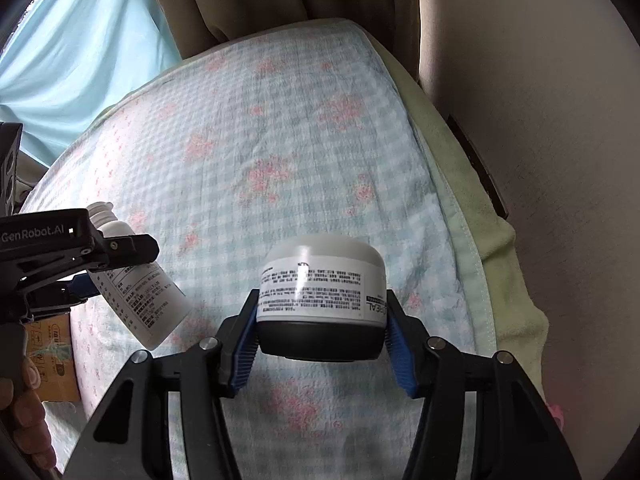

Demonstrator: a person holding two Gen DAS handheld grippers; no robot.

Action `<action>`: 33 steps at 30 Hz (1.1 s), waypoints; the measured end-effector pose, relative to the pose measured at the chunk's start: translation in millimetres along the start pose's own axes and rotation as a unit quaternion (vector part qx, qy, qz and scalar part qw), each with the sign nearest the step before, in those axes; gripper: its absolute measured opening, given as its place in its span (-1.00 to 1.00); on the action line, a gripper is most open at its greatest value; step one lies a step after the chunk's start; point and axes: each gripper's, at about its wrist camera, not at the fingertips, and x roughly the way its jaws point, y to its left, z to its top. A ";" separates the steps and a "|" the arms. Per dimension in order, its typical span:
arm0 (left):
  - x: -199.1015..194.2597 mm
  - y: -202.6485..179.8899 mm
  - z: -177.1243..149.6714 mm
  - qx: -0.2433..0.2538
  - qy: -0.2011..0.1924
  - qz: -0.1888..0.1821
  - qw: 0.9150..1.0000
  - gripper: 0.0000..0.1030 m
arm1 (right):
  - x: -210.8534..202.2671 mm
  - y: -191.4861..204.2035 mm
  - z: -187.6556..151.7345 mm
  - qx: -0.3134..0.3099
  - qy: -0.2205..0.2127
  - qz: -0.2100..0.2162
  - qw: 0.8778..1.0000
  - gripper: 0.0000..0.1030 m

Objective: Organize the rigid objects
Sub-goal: 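Carry bottle and jar into the cardboard box and release both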

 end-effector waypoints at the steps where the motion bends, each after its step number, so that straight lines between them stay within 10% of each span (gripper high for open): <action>1: -9.0 1.8 -0.8 0.005 -0.005 -0.003 1.000 -0.02 | -5.2 5.2 1.2 -0.001 -0.003 0.001 1.000 0.01; 15: -201.4 92.1 -29.9 0.053 -0.095 -0.015 0.994 -0.04 | -121.6 90.0 -17.1 -0.009 -0.027 0.002 1.000 0.01; 33: -368.7 330.3 -17.7 0.007 -0.157 0.016 0.987 -0.06 | -200.6 316.8 -66.1 -0.077 -0.037 0.064 0.994 0.01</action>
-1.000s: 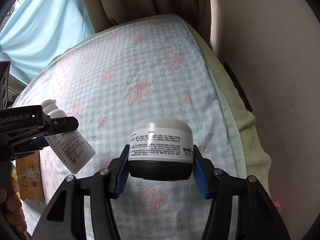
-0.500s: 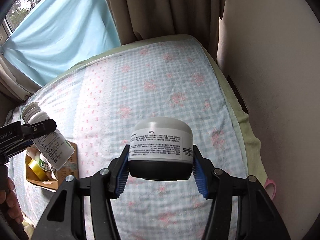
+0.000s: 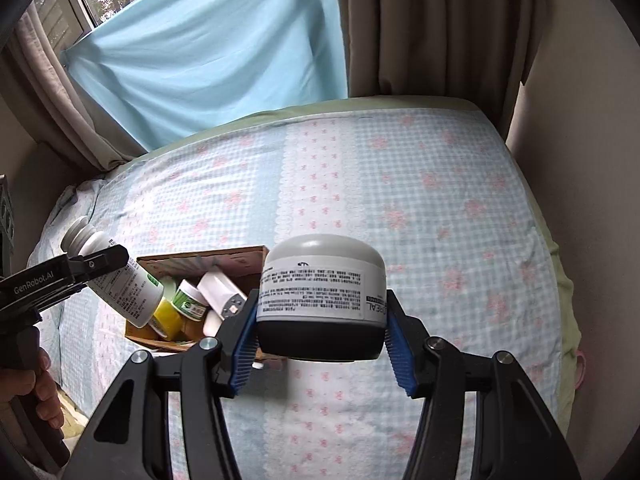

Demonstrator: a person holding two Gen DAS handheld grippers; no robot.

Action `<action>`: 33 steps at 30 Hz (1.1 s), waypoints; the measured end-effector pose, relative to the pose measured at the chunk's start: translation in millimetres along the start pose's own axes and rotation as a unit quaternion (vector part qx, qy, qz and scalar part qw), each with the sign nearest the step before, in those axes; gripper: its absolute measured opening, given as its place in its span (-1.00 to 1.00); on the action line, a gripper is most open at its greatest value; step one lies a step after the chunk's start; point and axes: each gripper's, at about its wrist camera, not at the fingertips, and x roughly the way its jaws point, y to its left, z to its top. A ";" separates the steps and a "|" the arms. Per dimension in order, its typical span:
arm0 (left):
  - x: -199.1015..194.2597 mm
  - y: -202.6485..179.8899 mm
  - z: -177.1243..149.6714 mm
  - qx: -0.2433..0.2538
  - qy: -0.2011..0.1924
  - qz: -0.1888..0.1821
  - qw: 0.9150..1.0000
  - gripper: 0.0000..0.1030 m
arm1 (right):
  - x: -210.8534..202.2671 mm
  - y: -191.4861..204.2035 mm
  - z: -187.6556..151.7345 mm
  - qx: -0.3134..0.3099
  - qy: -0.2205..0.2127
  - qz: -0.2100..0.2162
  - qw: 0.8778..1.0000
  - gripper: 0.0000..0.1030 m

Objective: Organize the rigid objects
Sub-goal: 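Carry bottle and jar into the cardboard box and release both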

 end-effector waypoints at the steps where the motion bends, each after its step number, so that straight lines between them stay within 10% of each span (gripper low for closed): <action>1: -2.7 12.2 2.7 0.004 -0.001 0.004 1.000 -0.06 | 2.0 12.0 -1.6 -0.001 0.001 0.002 1.000 0.01; 15: 33.9 158.2 5.9 0.027 0.013 0.045 0.999 -0.07 | 95.6 134.5 -27.9 -0.051 0.073 0.023 0.996 0.01; 33: 123.0 193.6 -37.8 0.073 0.022 0.075 0.994 -0.06 | 221.0 182.5 -64.1 -0.091 0.156 0.053 0.982 0.01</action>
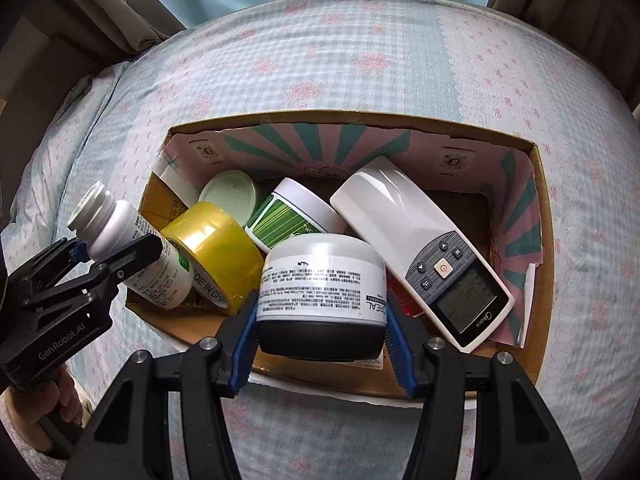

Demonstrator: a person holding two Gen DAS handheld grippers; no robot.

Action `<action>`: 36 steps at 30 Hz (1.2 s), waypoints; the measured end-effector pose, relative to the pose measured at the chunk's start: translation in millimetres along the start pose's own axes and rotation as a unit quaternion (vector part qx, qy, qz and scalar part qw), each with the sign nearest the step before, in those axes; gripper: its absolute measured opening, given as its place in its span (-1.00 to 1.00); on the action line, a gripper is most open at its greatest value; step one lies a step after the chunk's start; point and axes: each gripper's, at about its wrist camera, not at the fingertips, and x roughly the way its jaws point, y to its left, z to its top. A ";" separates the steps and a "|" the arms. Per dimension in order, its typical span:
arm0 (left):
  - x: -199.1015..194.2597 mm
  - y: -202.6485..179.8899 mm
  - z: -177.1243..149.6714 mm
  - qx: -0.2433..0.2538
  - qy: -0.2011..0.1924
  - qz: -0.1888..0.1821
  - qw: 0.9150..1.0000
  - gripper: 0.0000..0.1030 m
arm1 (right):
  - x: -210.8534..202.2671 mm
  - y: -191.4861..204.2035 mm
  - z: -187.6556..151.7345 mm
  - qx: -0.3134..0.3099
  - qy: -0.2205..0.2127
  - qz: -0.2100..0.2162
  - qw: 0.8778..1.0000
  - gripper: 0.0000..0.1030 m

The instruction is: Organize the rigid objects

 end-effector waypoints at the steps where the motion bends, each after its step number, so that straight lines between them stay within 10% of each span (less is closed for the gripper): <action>1: 0.9 -0.5 0.6 0.000 0.001 -0.001 1.000 -0.06 | 2.8 0.9 1.2 -0.003 0.003 0.005 1.000 0.01; 4: -3.5 -0.6 4.1 -0.006 -0.008 -0.022 1.000 0.08 | 9.8 7.0 2.8 -0.017 0.009 -0.001 1.000 0.02; 6: -7.3 -0.4 6.4 -0.006 -0.009 -0.037 0.999 0.97 | 7.8 4.5 2.0 -0.016 0.005 -0.002 1.000 0.20; 8: -12.8 0.5 6.4 -0.007 -0.018 -0.043 0.999 0.99 | 1.1 0.5 -0.2 -0.022 -0.007 -0.021 1.000 1.00; 25: -42.6 -4.4 0.7 -0.006 -0.011 -0.002 1.000 1.00 | -33.2 -13.2 -13.6 -0.032 -0.013 -0.043 0.998 0.99; 36: -128.6 -36.8 4.5 -0.010 -0.056 0.019 0.998 1.00 | -111.0 -9.0 -28.8 -0.041 -0.060 -0.030 0.997 0.99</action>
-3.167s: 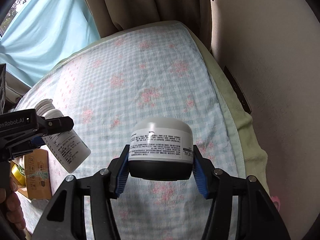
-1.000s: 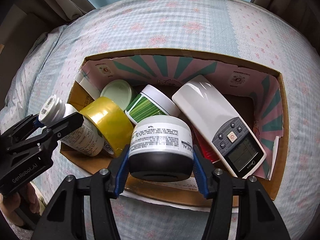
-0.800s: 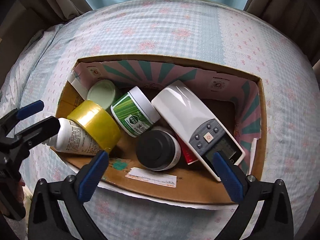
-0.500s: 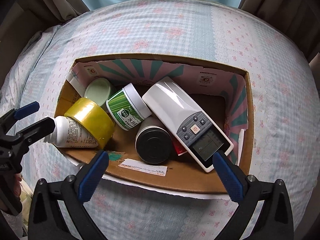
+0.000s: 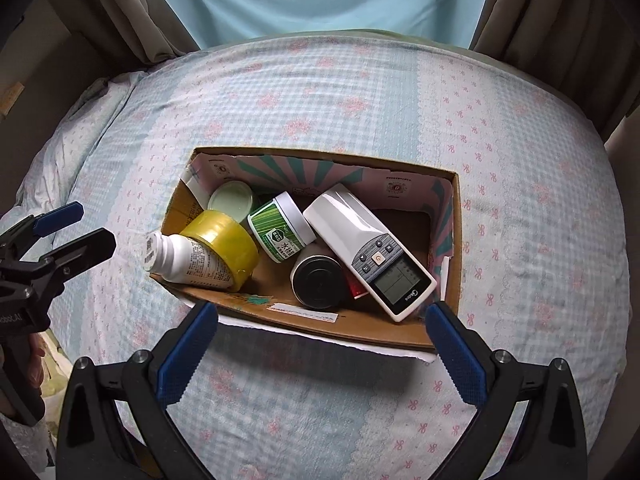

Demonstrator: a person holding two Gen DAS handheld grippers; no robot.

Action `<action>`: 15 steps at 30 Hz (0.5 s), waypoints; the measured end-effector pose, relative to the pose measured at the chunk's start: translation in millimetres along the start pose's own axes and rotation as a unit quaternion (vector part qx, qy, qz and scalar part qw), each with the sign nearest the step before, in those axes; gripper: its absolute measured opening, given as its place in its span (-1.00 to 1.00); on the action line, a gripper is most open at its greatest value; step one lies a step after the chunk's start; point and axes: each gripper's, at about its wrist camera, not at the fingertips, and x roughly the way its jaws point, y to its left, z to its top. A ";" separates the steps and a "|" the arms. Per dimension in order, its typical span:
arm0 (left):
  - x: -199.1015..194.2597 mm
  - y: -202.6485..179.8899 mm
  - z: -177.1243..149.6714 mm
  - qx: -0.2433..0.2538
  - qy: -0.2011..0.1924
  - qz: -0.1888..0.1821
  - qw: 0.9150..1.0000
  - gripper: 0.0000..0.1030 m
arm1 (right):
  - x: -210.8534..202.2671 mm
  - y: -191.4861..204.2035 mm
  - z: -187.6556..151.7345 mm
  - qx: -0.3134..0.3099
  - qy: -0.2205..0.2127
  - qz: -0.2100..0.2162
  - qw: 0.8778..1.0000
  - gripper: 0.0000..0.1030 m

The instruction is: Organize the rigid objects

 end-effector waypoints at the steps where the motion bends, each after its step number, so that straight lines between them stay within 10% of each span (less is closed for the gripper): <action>1: -12.8 -5.0 1.8 -0.003 -0.008 0.002 1.000 1.00 | -12.4 -1.1 -0.4 -0.003 -0.008 0.001 1.000 0.99; 15: -245.3 -123.1 52.2 -0.002 -0.177 0.025 0.984 1.00 | -285.9 -38.6 -3.7 0.029 -0.192 -0.075 0.978 0.99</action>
